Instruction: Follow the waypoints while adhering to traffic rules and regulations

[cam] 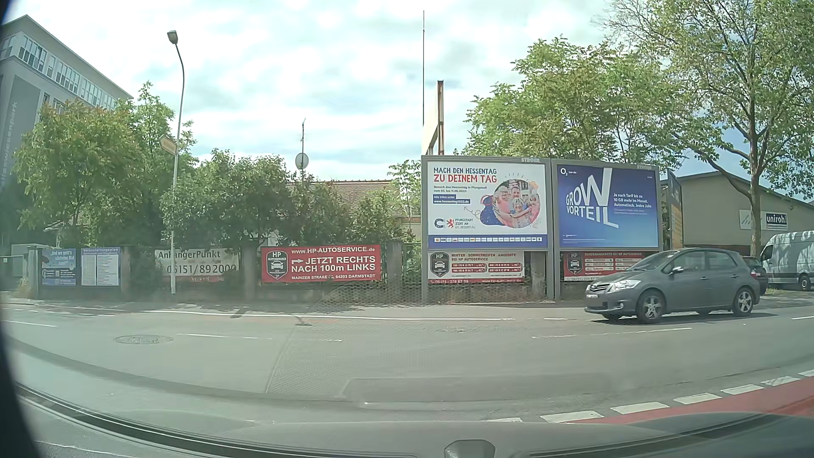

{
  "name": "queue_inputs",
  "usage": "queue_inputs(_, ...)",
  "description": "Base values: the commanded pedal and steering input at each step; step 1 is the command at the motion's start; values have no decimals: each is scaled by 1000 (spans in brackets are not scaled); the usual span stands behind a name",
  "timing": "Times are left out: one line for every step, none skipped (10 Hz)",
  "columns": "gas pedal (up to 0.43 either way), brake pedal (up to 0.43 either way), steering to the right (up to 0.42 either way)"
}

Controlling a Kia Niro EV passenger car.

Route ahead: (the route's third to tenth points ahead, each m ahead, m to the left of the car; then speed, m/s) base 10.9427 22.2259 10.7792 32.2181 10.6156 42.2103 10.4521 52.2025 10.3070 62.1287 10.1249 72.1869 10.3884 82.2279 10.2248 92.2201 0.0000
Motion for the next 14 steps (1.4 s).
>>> queue_inputs(0,159,-213)
queue_inputs(0,165,-213)
queue_inputs(0,165,-213)
queue_inputs(0,165,-213)
queue_inputs(0,165,-213)
queue_inputs(0,165,-213)
queue_inputs(0,165,-213)
queue_inputs(0,165,-213)
queue_inputs(0,165,-213)
queue_inputs(0,165,-213)
queue_inputs(0,165,-213)
queue_inputs(0,165,-213)
queue_inputs(0,165,-213)
queue_inputs(0,165,-213)
